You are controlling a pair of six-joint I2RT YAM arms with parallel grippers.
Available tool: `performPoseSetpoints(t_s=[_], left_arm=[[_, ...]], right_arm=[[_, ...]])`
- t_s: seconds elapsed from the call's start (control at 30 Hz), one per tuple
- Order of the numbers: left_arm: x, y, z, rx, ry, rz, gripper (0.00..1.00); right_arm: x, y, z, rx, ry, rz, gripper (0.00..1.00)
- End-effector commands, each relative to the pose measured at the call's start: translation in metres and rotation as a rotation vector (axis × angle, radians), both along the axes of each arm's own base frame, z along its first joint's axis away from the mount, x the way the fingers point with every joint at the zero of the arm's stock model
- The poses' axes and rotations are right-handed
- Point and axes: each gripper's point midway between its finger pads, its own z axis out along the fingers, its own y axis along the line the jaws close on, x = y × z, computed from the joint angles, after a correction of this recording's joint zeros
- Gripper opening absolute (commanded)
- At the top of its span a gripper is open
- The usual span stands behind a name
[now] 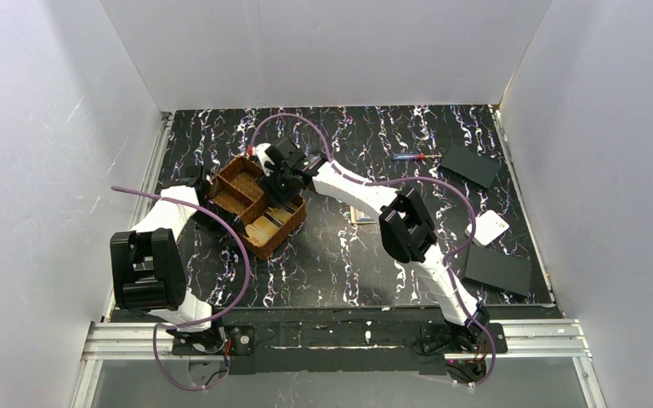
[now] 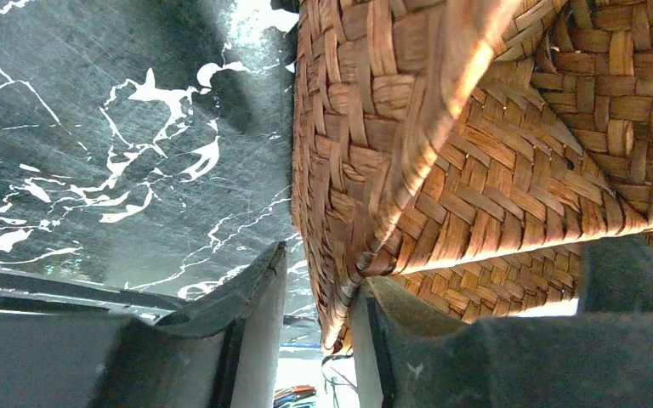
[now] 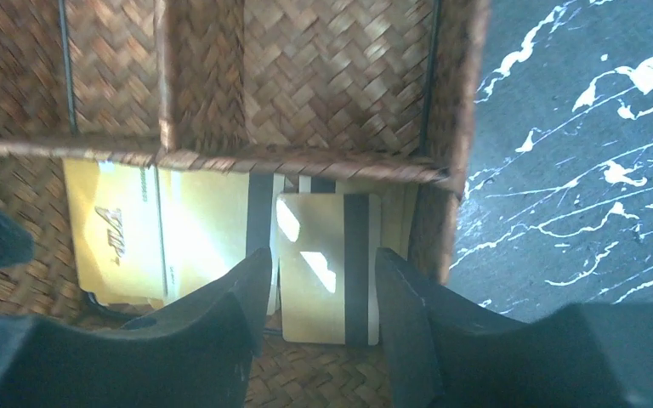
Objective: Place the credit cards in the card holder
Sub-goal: Pick up the credit card from the storage box.
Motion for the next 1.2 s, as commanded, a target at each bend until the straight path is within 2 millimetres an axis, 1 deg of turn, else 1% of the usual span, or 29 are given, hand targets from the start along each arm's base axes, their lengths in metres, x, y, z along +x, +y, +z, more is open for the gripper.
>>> performPoseSetpoints(t_s=[0.0, 0.03, 0.23, 0.33, 0.43, 0.53, 0.6, 0.7, 0.77, 1.03, 1.17], left_arm=[[-0.011, 0.001, 0.002, 0.010, 0.032, -0.013, 0.28], [-0.012, 0.001, 0.002, 0.010, 0.034, -0.013, 0.27], [-0.011, 0.000, 0.003, 0.006, 0.030, -0.014, 0.25], [-0.011, 0.000, 0.004, 0.006, 0.030, -0.016, 0.25], [-0.013, -0.001, 0.003, 0.004, 0.036, -0.016, 0.24], [-0.013, -0.001, 0.003, 0.004, 0.035, -0.014, 0.23], [-0.013, 0.000, 0.003, 0.006, 0.036, -0.013, 0.23], [-0.015, 0.001, 0.002, 0.013, 0.044, -0.013, 0.22], [-0.018, 0.001, 0.001, 0.016, 0.053, -0.012, 0.20], [-0.020, 0.004, 0.001, 0.031, 0.065, -0.013, 0.18], [-0.021, 0.004, 0.000, 0.035, 0.068, -0.015, 0.17]], right_arm=[[-0.001, -0.006, -0.007, -0.121, -0.106, 0.062, 0.58], [-0.005, -0.003, -0.009, -0.123, -0.105, 0.074, 0.58], [-0.011, 0.005, -0.024, -0.156, -0.123, 0.075, 0.64], [-0.009, 0.005, -0.030, -0.196, -0.161, 0.051, 0.66], [-0.005, 0.004, -0.036, -0.220, -0.173, 0.028, 0.66], [-0.001, -0.001, -0.038, -0.253, -0.204, 0.000, 0.65], [0.007, -0.010, -0.034, -0.300, -0.258, -0.045, 0.60], [0.023, -0.025, -0.021, -0.361, -0.343, -0.121, 0.49], [0.030, -0.032, -0.013, -0.382, -0.382, -0.157, 0.47], [0.039, -0.032, 0.012, -0.350, -0.428, -0.199, 0.41], [0.043, -0.036, 0.023, -0.340, -0.441, -0.226, 0.37]])
